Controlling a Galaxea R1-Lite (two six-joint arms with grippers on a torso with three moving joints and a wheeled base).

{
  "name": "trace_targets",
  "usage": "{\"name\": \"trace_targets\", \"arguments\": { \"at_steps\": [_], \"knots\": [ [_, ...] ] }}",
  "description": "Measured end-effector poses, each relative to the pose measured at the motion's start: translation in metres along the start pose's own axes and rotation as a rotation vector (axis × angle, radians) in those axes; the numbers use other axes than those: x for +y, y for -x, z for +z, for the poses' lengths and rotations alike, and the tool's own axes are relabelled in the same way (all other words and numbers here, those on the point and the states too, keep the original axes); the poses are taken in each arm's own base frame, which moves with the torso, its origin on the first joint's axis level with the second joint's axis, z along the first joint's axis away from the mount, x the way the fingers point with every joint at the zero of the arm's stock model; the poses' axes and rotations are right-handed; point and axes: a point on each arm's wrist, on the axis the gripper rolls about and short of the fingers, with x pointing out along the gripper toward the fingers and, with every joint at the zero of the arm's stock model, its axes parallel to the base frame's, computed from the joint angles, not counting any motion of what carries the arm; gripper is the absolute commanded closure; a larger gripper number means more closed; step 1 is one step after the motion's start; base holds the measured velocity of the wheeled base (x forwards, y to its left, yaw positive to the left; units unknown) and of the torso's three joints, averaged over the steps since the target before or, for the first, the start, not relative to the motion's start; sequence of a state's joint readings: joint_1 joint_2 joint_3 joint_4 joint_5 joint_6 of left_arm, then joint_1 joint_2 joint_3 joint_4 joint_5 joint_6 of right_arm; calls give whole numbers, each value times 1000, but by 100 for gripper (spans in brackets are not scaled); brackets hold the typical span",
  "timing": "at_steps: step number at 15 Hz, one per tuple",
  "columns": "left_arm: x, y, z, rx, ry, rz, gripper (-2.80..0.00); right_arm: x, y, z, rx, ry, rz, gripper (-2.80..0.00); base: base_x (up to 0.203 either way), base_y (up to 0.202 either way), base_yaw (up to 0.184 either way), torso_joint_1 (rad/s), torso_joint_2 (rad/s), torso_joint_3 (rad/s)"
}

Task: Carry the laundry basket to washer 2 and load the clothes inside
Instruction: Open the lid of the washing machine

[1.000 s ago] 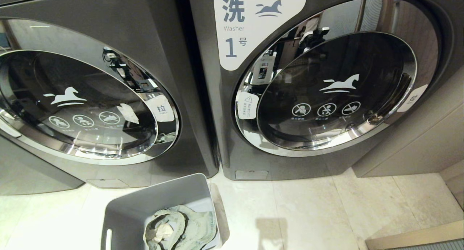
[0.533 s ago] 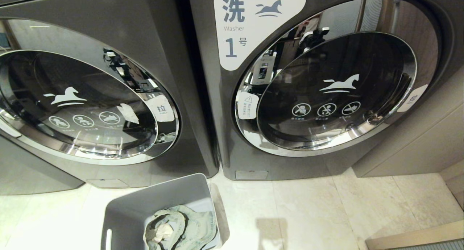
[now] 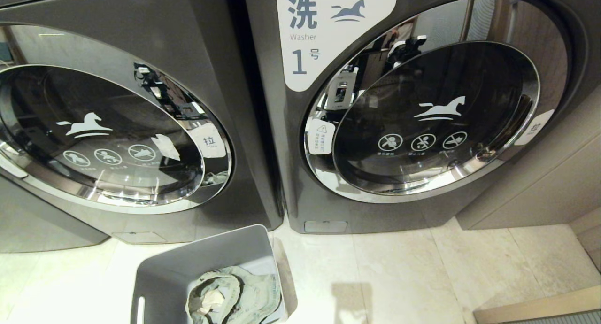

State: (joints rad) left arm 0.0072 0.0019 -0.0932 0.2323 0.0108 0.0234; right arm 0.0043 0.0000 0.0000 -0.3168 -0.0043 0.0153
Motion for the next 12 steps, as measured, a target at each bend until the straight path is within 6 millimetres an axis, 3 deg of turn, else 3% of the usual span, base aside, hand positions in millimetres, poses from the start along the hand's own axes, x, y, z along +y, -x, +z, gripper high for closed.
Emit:
{"name": "trace_targets", "arguments": {
  "at_steps": [12],
  "knots": [
    [0, 0, 0, 0, 2, 0, 0, 0, 0, 0, 0, 0, 0, 0, 0, 0, 0, 0, 0, 0]
  ]
}}
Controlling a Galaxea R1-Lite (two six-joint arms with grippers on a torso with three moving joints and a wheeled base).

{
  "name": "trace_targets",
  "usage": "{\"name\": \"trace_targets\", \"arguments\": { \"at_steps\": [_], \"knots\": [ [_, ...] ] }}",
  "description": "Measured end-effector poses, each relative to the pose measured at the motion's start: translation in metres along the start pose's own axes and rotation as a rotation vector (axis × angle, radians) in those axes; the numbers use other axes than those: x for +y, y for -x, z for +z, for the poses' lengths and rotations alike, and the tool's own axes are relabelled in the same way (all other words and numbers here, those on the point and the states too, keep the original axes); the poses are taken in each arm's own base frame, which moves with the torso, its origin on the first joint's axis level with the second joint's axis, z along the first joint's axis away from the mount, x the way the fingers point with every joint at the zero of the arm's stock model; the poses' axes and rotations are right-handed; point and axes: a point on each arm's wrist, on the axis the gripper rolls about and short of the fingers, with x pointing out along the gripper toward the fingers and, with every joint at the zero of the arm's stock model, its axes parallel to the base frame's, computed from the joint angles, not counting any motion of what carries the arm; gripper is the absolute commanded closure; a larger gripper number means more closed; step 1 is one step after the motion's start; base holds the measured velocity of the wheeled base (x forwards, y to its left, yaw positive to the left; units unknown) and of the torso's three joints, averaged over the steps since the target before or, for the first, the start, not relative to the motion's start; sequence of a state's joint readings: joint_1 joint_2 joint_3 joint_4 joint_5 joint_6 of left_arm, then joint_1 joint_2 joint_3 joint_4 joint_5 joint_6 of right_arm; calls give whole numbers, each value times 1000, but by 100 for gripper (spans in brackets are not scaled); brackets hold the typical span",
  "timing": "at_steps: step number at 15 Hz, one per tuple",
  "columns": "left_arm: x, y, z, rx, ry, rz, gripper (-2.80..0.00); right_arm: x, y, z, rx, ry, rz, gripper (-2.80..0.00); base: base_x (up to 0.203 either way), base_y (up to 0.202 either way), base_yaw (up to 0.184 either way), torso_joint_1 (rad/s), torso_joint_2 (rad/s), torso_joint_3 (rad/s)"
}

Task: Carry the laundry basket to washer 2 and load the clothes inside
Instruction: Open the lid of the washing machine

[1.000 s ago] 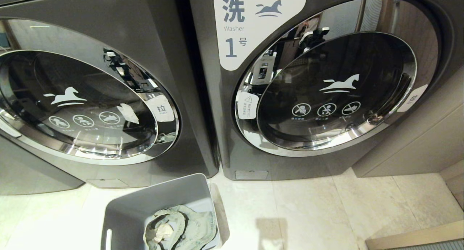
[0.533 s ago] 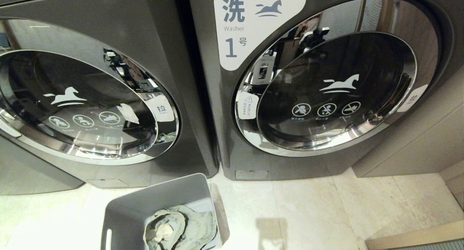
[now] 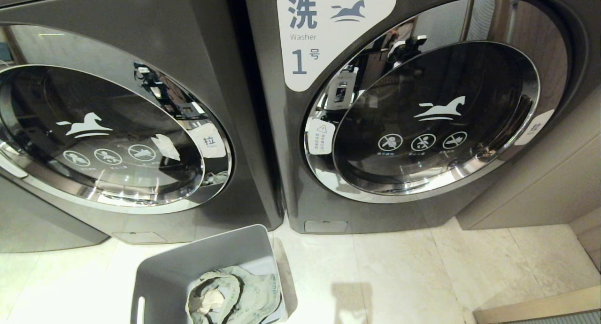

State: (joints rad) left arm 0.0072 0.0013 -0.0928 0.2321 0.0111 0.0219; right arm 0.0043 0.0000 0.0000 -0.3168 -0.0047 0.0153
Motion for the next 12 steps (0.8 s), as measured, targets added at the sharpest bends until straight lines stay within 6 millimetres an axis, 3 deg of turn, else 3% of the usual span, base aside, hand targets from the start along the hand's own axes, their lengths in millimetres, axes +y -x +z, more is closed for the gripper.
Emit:
{"name": "trace_targets", "arguments": {
  "at_steps": [6, 8, 12],
  "knots": [
    [0, 0, 0, -1, -22, -6, 0, 0, 0, 0, 0, 0, 0, 0, 0, 0, 0, 0, 0, 0],
    [-1, 4, 8, -37, -50, -34, 0, 0, 0, 0, 0, 0, 0, 0, 0, 0, 0, 0, 0, 0],
    [-2, 41, 84, -274, -56, -190, 0, 0, 0, 0, 0, 0, 0, 0, 0, 0, 0, 0, 0, 0]
  ]
}}
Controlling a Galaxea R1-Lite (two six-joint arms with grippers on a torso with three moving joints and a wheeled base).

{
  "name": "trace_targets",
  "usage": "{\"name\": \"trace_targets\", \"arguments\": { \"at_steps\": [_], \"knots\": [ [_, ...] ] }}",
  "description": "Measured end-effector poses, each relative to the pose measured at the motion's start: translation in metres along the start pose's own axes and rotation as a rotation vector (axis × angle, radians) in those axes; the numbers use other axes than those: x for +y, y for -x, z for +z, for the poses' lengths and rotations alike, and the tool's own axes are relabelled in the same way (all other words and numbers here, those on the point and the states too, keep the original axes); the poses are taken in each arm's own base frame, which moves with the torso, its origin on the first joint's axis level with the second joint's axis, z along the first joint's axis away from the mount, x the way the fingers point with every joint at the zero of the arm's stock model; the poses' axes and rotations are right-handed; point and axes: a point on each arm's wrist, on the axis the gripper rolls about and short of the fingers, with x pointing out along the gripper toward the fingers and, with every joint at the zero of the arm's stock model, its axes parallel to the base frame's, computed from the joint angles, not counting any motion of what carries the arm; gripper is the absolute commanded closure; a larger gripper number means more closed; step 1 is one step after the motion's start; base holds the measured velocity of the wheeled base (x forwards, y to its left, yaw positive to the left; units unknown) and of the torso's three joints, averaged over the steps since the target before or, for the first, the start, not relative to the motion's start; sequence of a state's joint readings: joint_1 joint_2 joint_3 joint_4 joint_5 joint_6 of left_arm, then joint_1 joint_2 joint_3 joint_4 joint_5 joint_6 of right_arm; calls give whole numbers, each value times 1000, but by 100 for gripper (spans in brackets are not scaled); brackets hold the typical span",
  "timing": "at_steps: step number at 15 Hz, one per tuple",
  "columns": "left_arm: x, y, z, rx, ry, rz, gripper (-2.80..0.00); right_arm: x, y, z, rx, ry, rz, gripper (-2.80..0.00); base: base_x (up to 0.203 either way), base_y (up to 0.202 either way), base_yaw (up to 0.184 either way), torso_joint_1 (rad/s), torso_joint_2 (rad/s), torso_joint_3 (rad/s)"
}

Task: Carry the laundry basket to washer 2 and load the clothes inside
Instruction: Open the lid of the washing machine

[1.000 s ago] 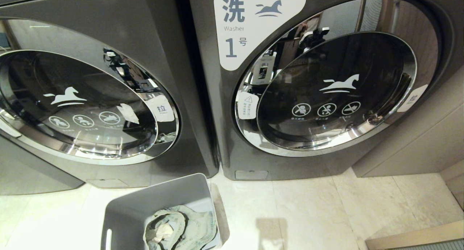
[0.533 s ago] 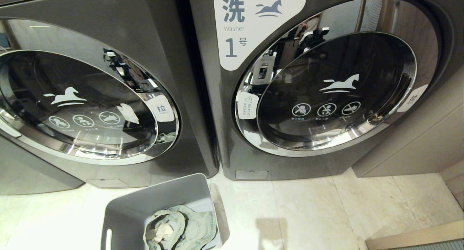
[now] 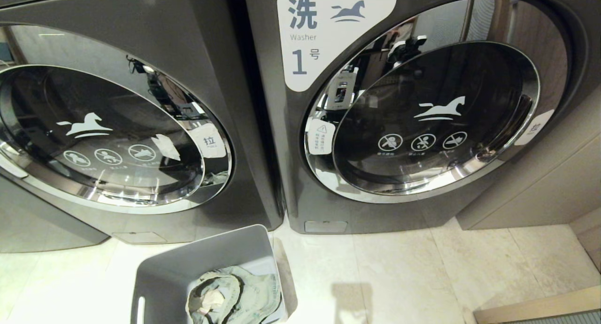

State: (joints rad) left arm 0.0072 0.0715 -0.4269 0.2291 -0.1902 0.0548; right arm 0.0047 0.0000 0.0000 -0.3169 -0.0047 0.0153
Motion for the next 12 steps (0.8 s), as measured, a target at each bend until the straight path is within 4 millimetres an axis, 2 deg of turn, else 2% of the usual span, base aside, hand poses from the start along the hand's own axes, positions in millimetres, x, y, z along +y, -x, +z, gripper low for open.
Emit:
{"name": "trace_targets", "arguments": {
  "at_steps": [2, 3, 5, 7, 9, 10, 12],
  "knots": [
    [1, -7, 37, -2, 77, -103, 0, 0, 0, 0, 0, 0, 0, 0, 0, 0, 0, 0, 0, 0],
    [3, -18, 48, 35, 136, -162, 0, 0, 0, 0, 0, 0, 0, 0, 0, 0, 0, 0, 0, 0],
    [7, -49, 58, 147, 250, -245, 0, 0, 0, 0, 0, 0, 0, 0, 0, 0, 0, 0, 0, 0],
    [14, -92, 52, 265, 332, -277, 0, 0, 0, 0, 0, 0, 0, 0, 0, 0, 0, 0, 0, 0],
    [20, -132, 36, 338, 382, -292, 0, 0, 0, 0, 0, 0, -1, 0, 0, 0, 0, 0, 0, 0],
    [21, -149, 25, 366, 419, -314, 0, 0, 0, 0, 0, 0, 0, 0, 0, 0, 0, 0, 0, 0],
    [20, -169, 7, 426, 500, -358, 0, 0, 0, 0, 0, 0, -1, 0, 0, 0, 0, 0, 0, 0]
  ]
}}
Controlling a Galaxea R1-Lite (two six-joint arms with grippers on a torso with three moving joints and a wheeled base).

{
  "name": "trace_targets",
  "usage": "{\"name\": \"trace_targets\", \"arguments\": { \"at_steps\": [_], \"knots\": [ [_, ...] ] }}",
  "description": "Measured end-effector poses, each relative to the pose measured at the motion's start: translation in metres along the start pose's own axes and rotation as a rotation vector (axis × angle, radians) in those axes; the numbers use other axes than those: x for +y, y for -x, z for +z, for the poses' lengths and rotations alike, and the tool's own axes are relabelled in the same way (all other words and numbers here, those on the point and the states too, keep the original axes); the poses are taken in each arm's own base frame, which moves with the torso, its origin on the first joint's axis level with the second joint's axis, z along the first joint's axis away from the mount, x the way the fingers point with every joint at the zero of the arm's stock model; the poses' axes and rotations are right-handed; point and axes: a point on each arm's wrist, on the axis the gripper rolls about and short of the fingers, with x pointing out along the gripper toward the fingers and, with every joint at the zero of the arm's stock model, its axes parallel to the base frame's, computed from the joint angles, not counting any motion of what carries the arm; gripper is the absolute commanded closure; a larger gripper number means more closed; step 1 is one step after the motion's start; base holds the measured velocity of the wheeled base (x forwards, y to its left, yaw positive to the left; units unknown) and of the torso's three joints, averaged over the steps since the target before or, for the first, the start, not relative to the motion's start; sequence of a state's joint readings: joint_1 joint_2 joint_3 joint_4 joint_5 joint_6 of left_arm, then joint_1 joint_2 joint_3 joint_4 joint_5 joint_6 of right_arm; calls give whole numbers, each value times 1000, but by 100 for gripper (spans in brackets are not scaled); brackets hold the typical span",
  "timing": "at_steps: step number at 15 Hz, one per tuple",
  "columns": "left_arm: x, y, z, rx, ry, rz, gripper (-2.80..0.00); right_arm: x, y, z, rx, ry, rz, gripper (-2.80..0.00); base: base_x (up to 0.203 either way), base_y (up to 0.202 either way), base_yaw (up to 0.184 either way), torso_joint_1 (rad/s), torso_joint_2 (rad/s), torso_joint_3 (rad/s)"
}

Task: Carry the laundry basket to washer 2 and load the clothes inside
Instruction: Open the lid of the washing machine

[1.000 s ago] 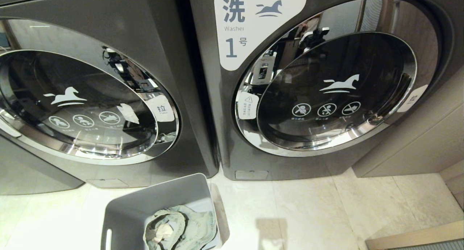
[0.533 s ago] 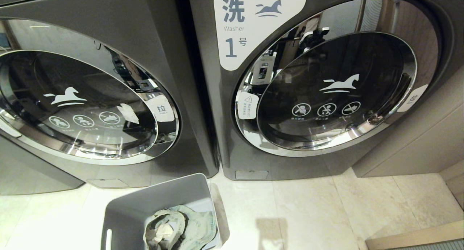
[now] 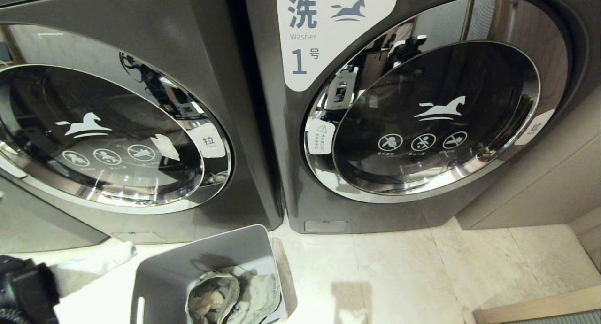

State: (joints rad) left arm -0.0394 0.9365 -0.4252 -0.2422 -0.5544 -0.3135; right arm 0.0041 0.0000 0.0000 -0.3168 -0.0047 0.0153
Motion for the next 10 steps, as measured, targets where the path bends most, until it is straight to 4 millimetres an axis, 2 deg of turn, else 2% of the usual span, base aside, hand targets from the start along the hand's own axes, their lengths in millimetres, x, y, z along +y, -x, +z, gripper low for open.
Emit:
{"name": "trace_targets", "arguments": {
  "at_steps": [2, 6, 10],
  "knots": [
    [12, -17, 3, 23, 65, 0, 0, 0, 0, 0, 0, 0, 0, 0, 0, 0, 0, 0, 0, 0],
    [30, -37, 12, 2, 88, 23, 0, 0, 0, 0, 0, 0, 0, 0, 0, 0, 0, 0, 0, 0],
    [54, -48, 43, -100, 64, 99, 0, 0, 0, 0, 0, 0, 1, 0, 0, 0, 0, 0, 0, 0]
  ]
}}
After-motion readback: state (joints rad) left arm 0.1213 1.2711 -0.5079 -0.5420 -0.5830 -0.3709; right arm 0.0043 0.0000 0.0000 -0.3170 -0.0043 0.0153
